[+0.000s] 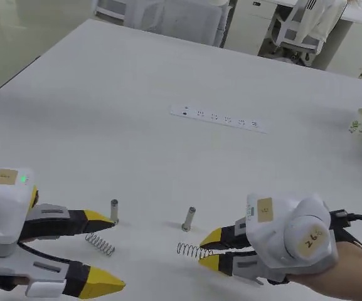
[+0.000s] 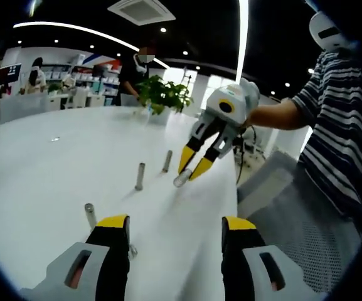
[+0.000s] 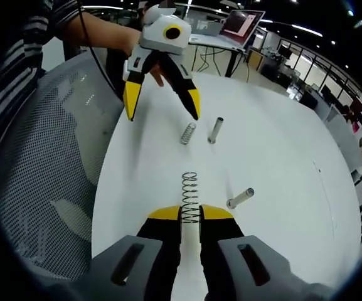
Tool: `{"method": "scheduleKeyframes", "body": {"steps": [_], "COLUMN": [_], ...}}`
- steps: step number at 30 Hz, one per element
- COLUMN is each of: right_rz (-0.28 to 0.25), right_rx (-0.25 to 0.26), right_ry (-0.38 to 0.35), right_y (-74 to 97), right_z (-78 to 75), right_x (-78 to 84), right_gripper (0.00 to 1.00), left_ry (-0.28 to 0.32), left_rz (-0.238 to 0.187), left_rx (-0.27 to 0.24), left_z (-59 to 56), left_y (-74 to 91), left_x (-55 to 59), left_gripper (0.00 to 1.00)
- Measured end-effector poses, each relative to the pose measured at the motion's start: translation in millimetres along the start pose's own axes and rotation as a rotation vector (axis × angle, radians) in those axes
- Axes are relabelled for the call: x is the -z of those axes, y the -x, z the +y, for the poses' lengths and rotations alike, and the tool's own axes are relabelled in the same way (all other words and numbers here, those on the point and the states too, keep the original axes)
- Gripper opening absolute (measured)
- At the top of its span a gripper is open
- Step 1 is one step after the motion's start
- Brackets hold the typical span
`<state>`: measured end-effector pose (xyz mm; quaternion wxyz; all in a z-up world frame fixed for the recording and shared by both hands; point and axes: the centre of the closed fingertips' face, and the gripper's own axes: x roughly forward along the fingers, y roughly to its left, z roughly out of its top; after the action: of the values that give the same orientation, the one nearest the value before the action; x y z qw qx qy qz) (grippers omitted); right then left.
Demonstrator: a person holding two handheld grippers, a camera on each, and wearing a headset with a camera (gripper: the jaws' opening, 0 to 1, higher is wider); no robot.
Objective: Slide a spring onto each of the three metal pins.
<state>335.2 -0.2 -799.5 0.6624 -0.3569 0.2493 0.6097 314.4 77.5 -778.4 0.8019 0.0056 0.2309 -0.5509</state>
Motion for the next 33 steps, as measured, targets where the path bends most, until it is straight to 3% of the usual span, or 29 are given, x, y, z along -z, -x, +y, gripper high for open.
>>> {"method": "scheduleKeyframes", "body": {"steps": [12,17,33], "right_rz": [-0.004,-0.015,-0.031], "right_rx": [-0.009,-0.008,-0.008], "right_ry": [0.008,0.008,0.020], "right_y": [-1.0,0.0,4.4], "right_z": [5.8,7.0,9.1], "right_x": [-6.5,-11.1,-17.1], "right_gripper": [0.08,0.08,0.07], "left_ry": [-0.077,-0.091,-0.110], "left_rz": [0.021,0.003,-0.018], "left_rx": [0.070,0.088,0.120], "left_z": [-7.2,-9.2,-14.4], "left_y": [-36.6,-48.2,-65.6], "left_x": [-12.7,-20.9,-26.5], "left_gripper": [0.40,0.31,0.13]}}
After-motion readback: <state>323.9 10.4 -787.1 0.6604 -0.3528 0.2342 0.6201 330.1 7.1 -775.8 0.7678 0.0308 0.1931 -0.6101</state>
